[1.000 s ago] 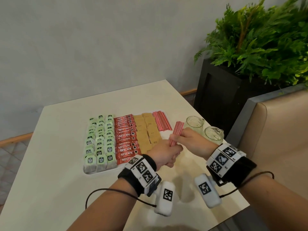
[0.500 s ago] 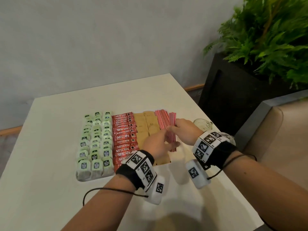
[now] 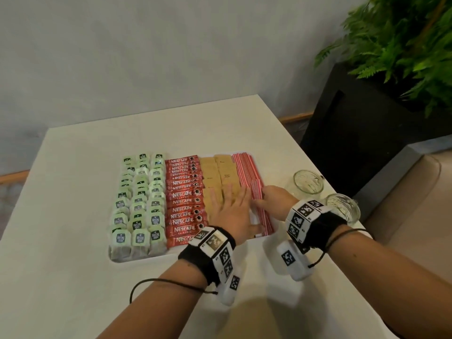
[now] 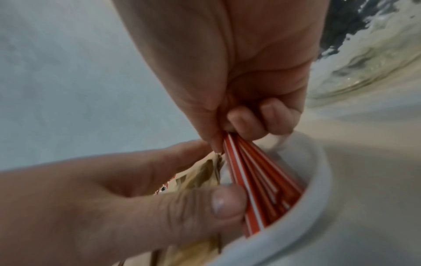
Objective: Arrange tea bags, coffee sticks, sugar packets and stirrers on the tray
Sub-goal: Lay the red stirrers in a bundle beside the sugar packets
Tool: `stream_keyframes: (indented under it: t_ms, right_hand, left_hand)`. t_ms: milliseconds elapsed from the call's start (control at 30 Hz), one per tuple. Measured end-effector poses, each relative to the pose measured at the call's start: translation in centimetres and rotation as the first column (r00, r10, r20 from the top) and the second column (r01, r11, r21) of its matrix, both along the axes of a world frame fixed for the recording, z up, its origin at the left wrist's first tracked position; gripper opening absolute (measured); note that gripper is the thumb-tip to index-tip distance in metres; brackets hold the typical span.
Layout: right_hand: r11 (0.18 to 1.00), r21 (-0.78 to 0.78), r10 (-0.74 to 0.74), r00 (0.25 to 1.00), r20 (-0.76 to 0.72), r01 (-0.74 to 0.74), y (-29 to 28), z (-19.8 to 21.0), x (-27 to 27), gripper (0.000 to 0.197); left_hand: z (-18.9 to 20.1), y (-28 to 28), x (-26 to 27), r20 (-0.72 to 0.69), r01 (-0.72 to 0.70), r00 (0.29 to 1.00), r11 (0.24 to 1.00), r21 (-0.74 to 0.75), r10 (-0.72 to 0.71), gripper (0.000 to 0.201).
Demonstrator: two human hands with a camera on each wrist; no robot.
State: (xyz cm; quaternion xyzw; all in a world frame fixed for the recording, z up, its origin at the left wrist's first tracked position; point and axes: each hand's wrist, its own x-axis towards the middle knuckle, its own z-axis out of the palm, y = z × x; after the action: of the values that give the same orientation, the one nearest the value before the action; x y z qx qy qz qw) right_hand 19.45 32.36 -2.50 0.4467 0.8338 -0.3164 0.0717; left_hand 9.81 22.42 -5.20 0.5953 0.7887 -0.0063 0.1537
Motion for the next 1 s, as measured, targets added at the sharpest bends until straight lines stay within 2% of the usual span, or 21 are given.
stream_keyframes:
  t_ms: [100,200,333,400,500,567,600,767,867,1000]
  right_hand:
    - [0.999,0.031,-0.025,1.000,0.003,0.025,-0.2,-0.1,-0.1,0.031]
    - [0.995,0.060,-0.086,0.996,0.005,0.085,-0.4,-0.4,0.4,0.041]
    - [0.991,0.092,-0.087,0.989,-0.118,0.099,-0.4,-0.2,1.6,0.054]
    - [0.981,0.193,0.022,0.992,-0.124,0.003,-0.4,-0.1,2.3,0.057]
    - [0.913,0.329,0.229,0.971,0.071,-0.240,-0.8,-0.5,3.1,0.053]
    - [0.901,0.296,0.279,0.946,0.167,-0.318,-0.9,-0.9,3.5,0.058]
    - [0.908,0.268,0.287,0.943,0.168,-0.323,-0.9,-0.9,3.7,0.062]
    - [0.948,0.062,0.310,0.950,0.025,-0.311,-0.9,-0.7,4.3,0.076]
    - [0.964,0.020,0.266,0.962,-0.053,-0.265,-0.9,-0.6,4.7,0.079]
    - [0.974,-0.001,0.228,0.971,-0.070,-0.229,-0.8,-0.6,5.4,0.080]
  left_hand:
    - [0.0,0.1,-0.1,-0.032,0.018,0.999,0.999,-0.032,-0.019,0.103]
    - [-0.1,0.1,-0.3,-0.049,0.032,0.998,0.999,-0.042,-0.034,0.101]
    - [0.1,-0.1,-0.4,-0.032,0.024,0.999,1.000,-0.014,-0.025,0.100]
    - [0.3,0.0,-0.3,-0.033,0.020,0.999,1.000,-0.010,-0.020,0.099]
    - [0.2,0.4,-0.2,-0.066,0.047,0.997,0.998,-0.044,-0.050,0.093]
    - [0.2,0.6,-0.2,-0.103,0.068,0.992,0.994,-0.087,-0.077,0.091]
    - [0.3,0.6,-0.2,-0.117,0.070,0.990,0.993,-0.093,-0.081,0.092]
    - [0.7,0.9,-0.1,-0.130,0.062,0.989,0.995,-0.077,-0.072,0.098]
    - [1.4,1.5,-0.2,-0.087,0.038,0.995,0.996,-0.077,-0.045,0.096]
    - [2.8,3.1,-0.7,-0.089,0.009,0.996,0.992,-0.125,-0.020,0.073]
